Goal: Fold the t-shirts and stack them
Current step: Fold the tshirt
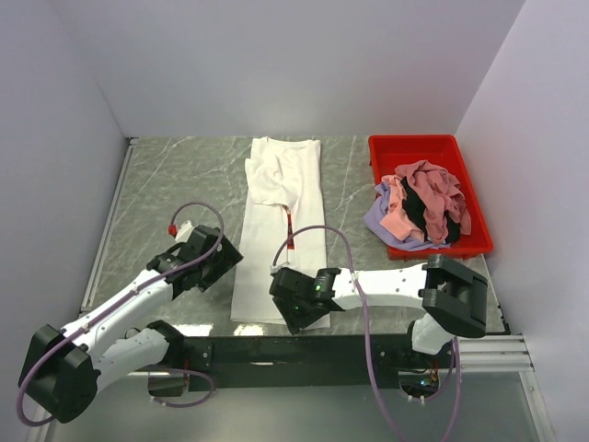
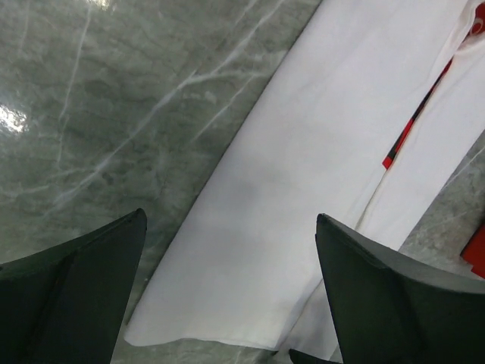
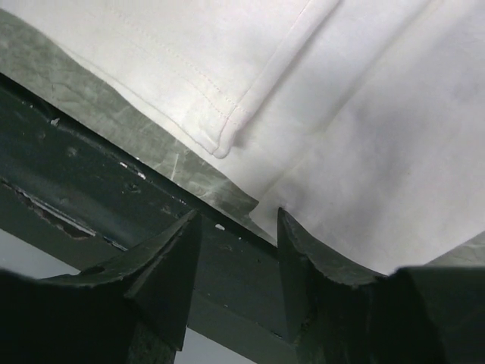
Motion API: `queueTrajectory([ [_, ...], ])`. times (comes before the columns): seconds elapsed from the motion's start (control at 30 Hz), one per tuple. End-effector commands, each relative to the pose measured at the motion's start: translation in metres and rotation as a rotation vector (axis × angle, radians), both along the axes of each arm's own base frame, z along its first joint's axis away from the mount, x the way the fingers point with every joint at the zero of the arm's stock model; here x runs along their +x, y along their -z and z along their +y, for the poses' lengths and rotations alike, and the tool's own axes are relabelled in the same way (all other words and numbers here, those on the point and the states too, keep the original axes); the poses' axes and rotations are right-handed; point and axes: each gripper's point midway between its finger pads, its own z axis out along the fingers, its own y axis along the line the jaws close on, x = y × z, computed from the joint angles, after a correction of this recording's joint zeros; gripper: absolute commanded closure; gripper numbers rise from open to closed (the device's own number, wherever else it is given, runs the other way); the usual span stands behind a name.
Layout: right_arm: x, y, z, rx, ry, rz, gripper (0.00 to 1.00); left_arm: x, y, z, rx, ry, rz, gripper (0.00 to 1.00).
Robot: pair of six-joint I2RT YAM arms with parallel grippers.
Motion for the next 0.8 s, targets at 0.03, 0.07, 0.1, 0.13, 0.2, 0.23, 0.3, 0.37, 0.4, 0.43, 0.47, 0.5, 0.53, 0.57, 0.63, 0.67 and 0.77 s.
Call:
queueTrajectory([
  [0.03, 0.008, -0.004, 0.004, -0.031, 0.033, -0.047, 0.52, -0.018, 0.010, -0.008, -0.048, 0.013, 0.042, 0.01],
  [0.07, 0.007, -0.003, 0.004, -0.033, 0.028, -0.050, 0.53, -0.021, 0.011, -0.011, -0.060, 0.022, 0.051, 0.01],
  [0.1, 0.007, -0.004, 0.005, -0.032, 0.029, -0.051, 0.54, -0.024, 0.012, -0.011, -0.063, 0.025, 0.057, 0.00],
  [0.13, 0.006, -0.003, 0.004, -0.037, 0.028, -0.053, 0.56, -0.029, 0.016, -0.009, -0.061, 0.021, 0.070, 0.00],
  [0.2, 0.006, -0.002, 0.004, -0.041, 0.030, -0.055, 0.57, -0.032, 0.017, -0.011, -0.075, 0.015, 0.071, 0.01],
  [0.23, 0.006, -0.001, 0.004, -0.044, 0.030, -0.056, 0.57, -0.034, 0.019, -0.010, -0.076, 0.013, 0.078, 0.01],
  [0.3, 0.006, 0.001, 0.002, -0.059, 0.032, -0.057, 0.57, -0.035, 0.017, -0.010, -0.086, 0.009, 0.072, 0.01],
  [0.37, 0.005, 0.002, 0.000, -0.076, 0.032, -0.057, 0.57, -0.036, 0.016, -0.009, -0.081, 0.003, 0.070, 0.01],
  [0.4, 0.006, 0.002, 0.000, -0.080, 0.034, -0.059, 0.59, -0.036, 0.015, -0.008, -0.077, 0.002, 0.068, 0.00],
  [0.43, 0.007, 0.004, -0.001, -0.088, 0.036, -0.060, 0.62, -0.035, 0.014, -0.008, -0.077, -0.002, 0.063, 0.01],
  [0.47, 0.007, 0.005, -0.002, -0.095, 0.041, -0.059, 0.71, -0.035, 0.014, -0.007, -0.075, -0.002, 0.062, 0.01],
  [0.5, 0.006, 0.006, -0.002, -0.099, 0.046, -0.058, 0.78, -0.035, 0.014, -0.007, -0.072, -0.002, 0.065, 0.01],
  [0.53, 0.006, 0.007, -0.003, -0.108, 0.048, -0.058, 0.82, -0.035, 0.013, -0.008, -0.075, 0.000, 0.062, 0.01],
  [0.57, 0.005, 0.008, -0.004, -0.114, 0.055, -0.053, 0.84, -0.036, 0.013, -0.008, -0.072, 0.001, 0.066, 0.00],
  [0.63, 0.006, 0.010, -0.005, -0.128, 0.060, -0.059, 0.84, -0.036, 0.016, -0.005, -0.059, -0.008, 0.067, 0.00],
  [0.67, 0.007, 0.009, -0.007, -0.136, 0.066, -0.060, 0.86, -0.036, 0.018, -0.004, -0.054, -0.012, 0.070, 0.01],
  [0.77, 0.008, 0.009, -0.008, -0.149, 0.081, -0.073, 1.00, -0.039, 0.022, -0.002, -0.048, -0.011, 0.081, 0.01],
])
